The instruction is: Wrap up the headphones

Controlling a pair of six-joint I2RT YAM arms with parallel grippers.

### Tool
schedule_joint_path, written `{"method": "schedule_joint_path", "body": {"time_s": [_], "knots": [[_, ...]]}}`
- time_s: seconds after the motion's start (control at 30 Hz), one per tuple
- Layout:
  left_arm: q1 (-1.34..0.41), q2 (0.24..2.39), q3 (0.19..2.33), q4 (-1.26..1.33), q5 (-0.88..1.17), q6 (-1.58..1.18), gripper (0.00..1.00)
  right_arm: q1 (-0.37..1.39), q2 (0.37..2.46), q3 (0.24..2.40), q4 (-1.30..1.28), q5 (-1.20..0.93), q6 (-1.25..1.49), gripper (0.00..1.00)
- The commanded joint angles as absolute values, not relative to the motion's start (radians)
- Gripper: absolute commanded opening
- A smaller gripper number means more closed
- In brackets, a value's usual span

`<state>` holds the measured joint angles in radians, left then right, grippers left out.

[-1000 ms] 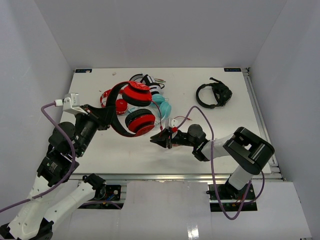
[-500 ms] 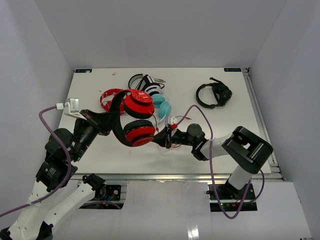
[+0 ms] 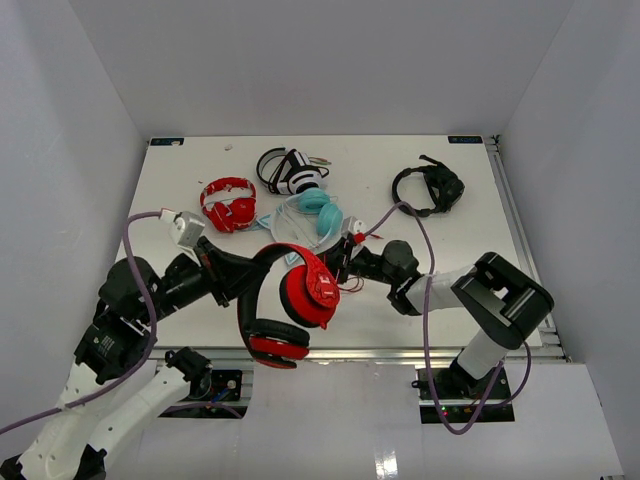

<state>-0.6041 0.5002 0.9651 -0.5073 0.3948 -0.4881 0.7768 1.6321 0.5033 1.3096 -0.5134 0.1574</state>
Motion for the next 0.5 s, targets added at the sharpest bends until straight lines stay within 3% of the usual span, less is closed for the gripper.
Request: {"method": "schedule_joint_path", "body": {"time_s": [0.0, 0.27, 0.47], "knots": [[-0.609, 0.483, 0.913, -0.488, 0.672, -0.409, 0.00, 0.708, 1.514, 0.616, 1.554, -0.479, 0.147, 0.08], [-0.609, 0.563, 0.832, -0.453, 0.722, -0.352, 0.00, 0.675, 1.407, 0.839, 0.938, -0.572, -0.024, 0.08], [-0.609, 0.642, 0.851, -0.534, 0.589, -0.285, 0.00, 0.675, 1.349, 1.017, 0.434, -0.530, -0.170, 0.08]]}}
